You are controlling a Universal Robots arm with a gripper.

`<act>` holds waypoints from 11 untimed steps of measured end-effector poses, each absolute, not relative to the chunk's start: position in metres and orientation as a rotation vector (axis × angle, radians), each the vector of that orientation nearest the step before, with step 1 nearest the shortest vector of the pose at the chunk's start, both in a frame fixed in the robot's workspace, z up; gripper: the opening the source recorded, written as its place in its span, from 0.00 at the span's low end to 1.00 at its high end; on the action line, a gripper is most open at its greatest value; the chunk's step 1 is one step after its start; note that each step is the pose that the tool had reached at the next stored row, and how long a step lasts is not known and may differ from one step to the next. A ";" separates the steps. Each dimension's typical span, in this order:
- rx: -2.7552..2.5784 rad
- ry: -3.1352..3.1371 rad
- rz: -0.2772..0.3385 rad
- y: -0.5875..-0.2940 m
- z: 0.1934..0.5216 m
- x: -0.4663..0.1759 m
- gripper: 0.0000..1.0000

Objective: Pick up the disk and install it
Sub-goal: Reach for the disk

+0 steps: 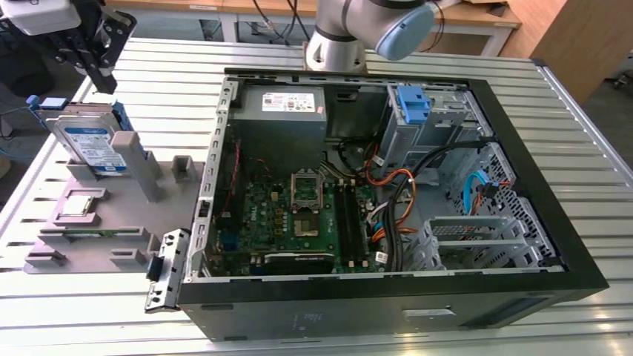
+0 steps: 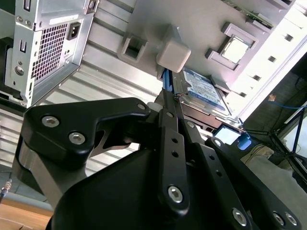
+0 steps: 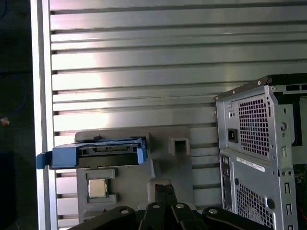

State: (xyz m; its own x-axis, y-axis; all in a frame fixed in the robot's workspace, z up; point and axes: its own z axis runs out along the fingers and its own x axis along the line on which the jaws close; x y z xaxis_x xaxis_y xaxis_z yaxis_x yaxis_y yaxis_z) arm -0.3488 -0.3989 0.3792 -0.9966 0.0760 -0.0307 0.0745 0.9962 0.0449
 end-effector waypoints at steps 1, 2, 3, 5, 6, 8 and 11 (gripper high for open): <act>0.117 3.106 0.068 -0.399 0.379 -0.350 0.11; 0.117 3.105 0.068 -0.399 0.379 -0.351 0.11; 0.117 3.105 0.068 -0.399 0.378 -0.353 0.11; 0.117 3.104 0.068 -0.399 0.378 -0.356 0.11; 0.117 3.104 0.068 -0.399 0.378 -0.358 0.11; 0.117 3.103 0.068 -0.399 0.377 -0.362 0.11; 0.117 3.102 0.068 -0.399 0.376 -0.368 0.11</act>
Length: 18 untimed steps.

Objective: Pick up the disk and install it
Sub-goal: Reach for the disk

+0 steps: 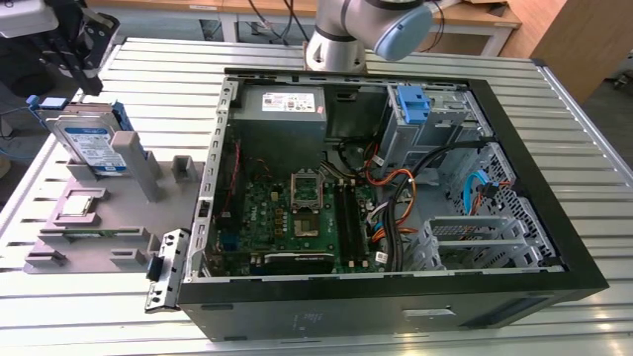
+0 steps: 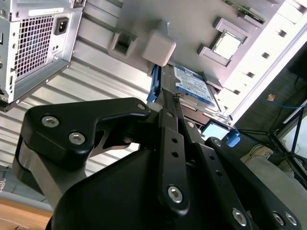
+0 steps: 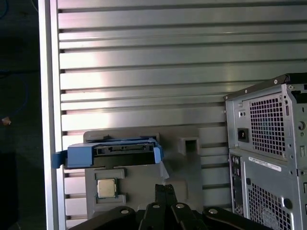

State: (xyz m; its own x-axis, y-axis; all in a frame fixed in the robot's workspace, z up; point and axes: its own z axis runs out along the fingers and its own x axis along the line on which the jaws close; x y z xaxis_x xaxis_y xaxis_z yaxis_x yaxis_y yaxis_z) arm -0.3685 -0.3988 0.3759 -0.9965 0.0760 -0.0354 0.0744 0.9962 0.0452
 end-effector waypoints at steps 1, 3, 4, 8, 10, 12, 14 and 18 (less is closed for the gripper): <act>0.117 3.101 0.068 -0.399 0.376 -0.371 0.11; 0.117 3.101 0.068 -0.398 0.375 -0.375 0.11; 0.117 3.101 0.068 -0.398 0.375 -0.377 0.11; 0.117 3.101 0.068 -0.397 0.374 -0.385 0.11; 0.117 3.101 0.068 -0.397 0.373 -0.388 0.11; 0.117 3.100 0.068 -0.396 0.373 -0.392 0.11; 0.117 3.101 0.068 -0.396 0.372 -0.395 0.11; 0.117 3.101 0.068 -0.395 0.371 -0.402 0.11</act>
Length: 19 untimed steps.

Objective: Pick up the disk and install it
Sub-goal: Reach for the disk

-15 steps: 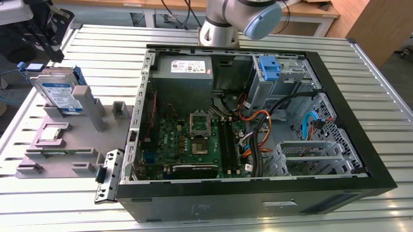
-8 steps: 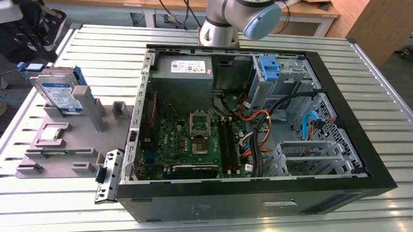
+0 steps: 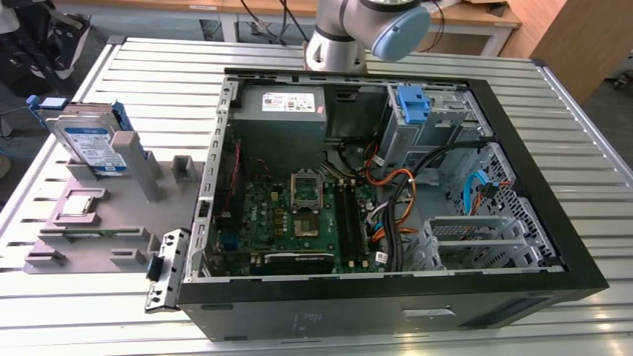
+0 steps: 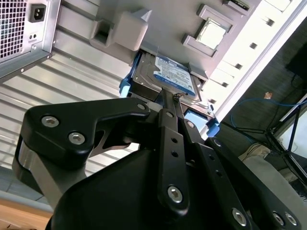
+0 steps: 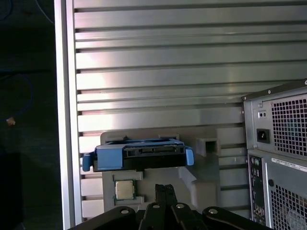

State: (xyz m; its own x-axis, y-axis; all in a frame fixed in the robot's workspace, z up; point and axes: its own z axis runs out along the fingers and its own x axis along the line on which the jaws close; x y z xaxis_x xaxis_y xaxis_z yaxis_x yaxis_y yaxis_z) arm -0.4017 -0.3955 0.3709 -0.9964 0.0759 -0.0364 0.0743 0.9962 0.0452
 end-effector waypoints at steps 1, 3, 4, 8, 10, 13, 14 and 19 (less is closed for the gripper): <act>0.117 3.100 0.068 -0.395 0.371 -0.403 0.11; 0.117 3.101 0.068 -0.395 0.370 -0.406 0.11; 0.117 3.101 0.068 -0.395 0.370 -0.407 0.11; 0.117 3.100 0.068 -0.395 0.368 -0.410 0.11; 0.117 3.100 0.068 -0.395 0.367 -0.411 0.11; 0.117 3.100 0.068 -0.394 0.366 -0.413 0.11; 0.117 3.101 0.068 -0.394 0.365 -0.414 0.11; 0.116 3.100 0.068 -0.393 0.360 -0.417 0.11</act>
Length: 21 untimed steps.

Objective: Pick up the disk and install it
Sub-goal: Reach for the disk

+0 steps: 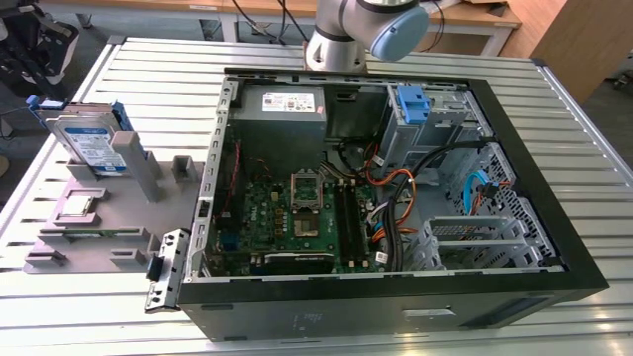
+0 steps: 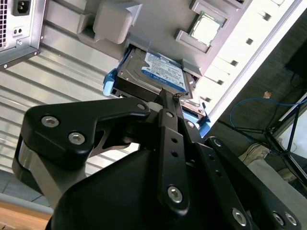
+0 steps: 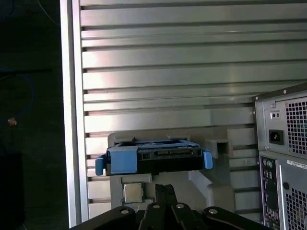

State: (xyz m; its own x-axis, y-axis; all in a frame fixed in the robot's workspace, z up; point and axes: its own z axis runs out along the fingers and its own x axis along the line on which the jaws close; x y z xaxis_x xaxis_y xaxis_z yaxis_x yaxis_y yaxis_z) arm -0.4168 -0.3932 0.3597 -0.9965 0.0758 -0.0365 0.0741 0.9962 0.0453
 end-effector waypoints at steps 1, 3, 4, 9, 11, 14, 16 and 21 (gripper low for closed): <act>0.117 3.101 0.068 -0.393 0.358 -0.417 0.11; 0.117 3.101 0.068 -0.392 0.357 -0.417 0.11; 0.117 3.101 0.068 -0.391 0.356 -0.417 0.11; 0.117 3.101 0.068 -0.387 0.352 -0.417 0.11; 0.117 3.101 0.068 -0.385 0.351 -0.417 0.11; 0.117 3.100 0.068 -0.381 0.350 -0.417 0.11; 0.117 3.100 0.068 -0.378 0.349 -0.418 0.11; 0.117 3.101 0.068 -0.376 0.347 -0.421 0.11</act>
State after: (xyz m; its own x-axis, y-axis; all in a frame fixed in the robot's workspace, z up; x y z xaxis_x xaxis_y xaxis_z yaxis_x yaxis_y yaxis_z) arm -0.4211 -0.3759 0.3474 -0.9964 0.0759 -0.0364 0.0742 0.9962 0.0453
